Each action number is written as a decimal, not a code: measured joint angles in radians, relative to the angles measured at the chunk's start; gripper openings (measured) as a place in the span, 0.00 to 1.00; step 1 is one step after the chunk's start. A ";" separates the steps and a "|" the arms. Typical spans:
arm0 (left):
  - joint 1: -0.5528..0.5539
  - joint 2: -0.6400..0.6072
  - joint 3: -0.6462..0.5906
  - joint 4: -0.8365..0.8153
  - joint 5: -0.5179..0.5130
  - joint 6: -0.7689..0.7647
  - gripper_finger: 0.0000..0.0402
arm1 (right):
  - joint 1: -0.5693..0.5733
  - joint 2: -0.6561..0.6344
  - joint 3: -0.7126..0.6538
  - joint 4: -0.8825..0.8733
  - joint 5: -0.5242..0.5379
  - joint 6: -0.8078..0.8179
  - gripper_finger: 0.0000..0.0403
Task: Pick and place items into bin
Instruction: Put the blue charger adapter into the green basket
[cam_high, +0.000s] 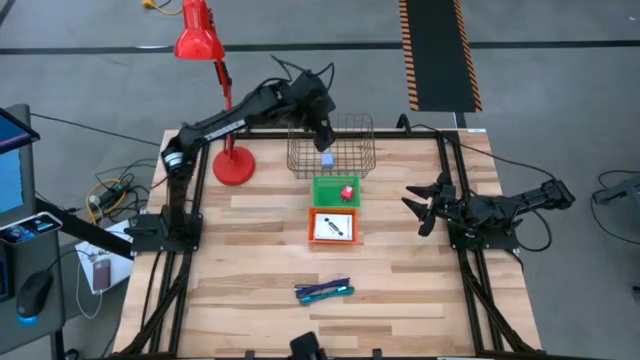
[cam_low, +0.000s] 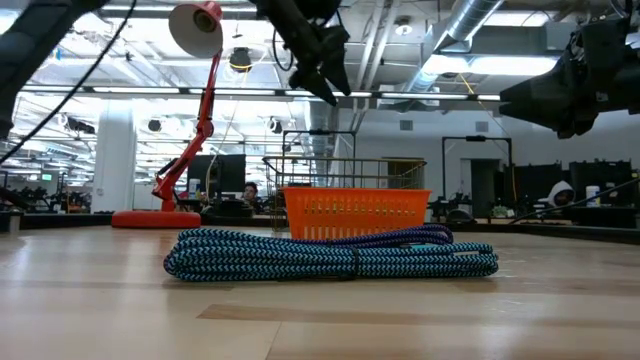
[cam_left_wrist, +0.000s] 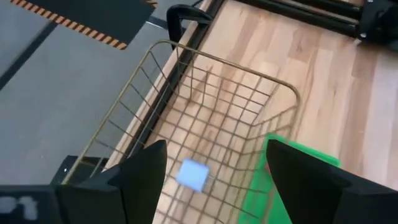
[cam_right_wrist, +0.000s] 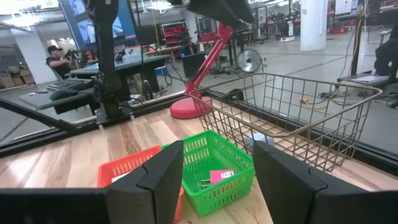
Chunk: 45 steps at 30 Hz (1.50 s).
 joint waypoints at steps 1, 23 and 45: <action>0.007 0.020 0.022 -0.010 0.007 0.006 0.66 | 0.000 0.000 0.000 0.000 0.000 0.000 0.46; 0.046 0.295 0.131 -0.154 0.018 0.170 0.66 | 0.000 0.000 0.000 0.000 0.000 0.000 0.46; 0.044 0.410 0.124 -0.141 0.018 0.349 0.66 | 0.000 0.000 0.000 0.000 0.000 0.000 0.46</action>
